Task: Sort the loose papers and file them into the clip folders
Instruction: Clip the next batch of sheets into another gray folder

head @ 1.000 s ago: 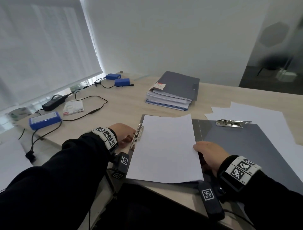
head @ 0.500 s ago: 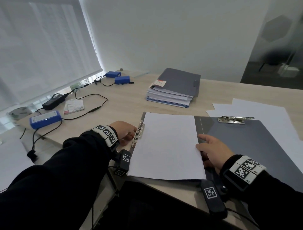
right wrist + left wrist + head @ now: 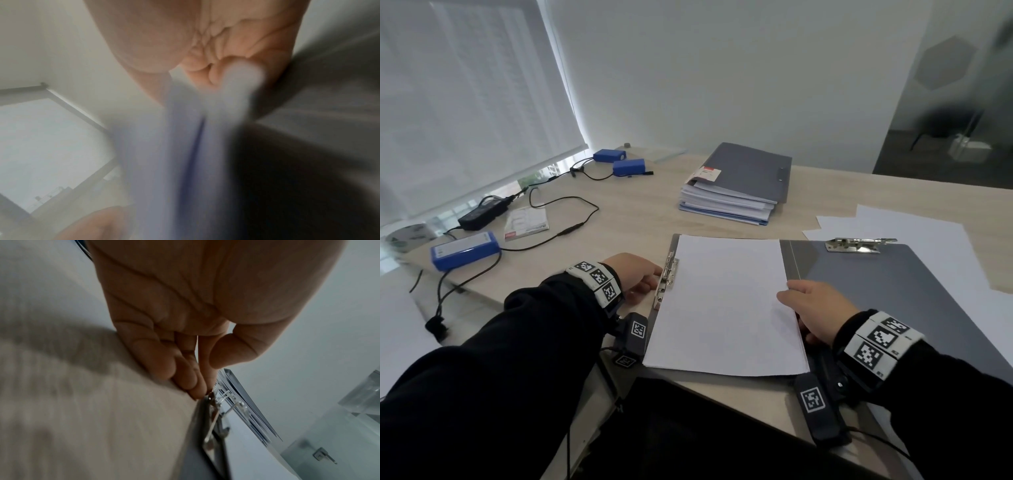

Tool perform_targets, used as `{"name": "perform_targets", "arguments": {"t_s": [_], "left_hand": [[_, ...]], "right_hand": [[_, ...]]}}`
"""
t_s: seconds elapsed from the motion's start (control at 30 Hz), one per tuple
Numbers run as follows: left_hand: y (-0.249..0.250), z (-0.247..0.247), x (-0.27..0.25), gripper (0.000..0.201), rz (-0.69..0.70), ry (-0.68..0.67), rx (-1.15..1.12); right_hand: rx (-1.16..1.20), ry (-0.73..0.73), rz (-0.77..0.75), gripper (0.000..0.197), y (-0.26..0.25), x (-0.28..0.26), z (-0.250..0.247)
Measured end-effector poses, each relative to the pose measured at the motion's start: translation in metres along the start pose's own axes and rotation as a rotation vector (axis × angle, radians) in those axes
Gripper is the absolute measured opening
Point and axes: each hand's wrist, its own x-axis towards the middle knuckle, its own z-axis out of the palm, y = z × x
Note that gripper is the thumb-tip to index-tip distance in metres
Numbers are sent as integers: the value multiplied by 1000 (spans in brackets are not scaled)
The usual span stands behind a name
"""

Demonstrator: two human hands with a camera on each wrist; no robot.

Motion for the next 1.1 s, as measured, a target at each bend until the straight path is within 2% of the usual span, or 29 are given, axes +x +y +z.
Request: {"name": "perform_targets", "arguments": {"t_s": [0.1,0.27,0.37,0.53,0.7,0.87,1.1], "left_hand": [[-1,-1,-1,32,21,1,3],[-2,-2,-1,30,39,28,19],[-2,-2,-1,30,40,21,17],[-3,-3,1,38,27,30,-6],[-1,-1,-3,31,32,23,3],[0,-1,-3,35,13,12,-2],[6,4,-7,32,45,13,168]], "right_hand": [[-39,-6,47,43,-1,2,-5],[19,-4,51,21,-4,4,-6],[40,-18,41,29,-4,7,-6],[21,-30,62,22,-13,10,-12],[89,-67,81,23,-18,15,-15],[173,-61,60,22,-6,17,-18],[306,-43,45,19,10,20,-21]]}}
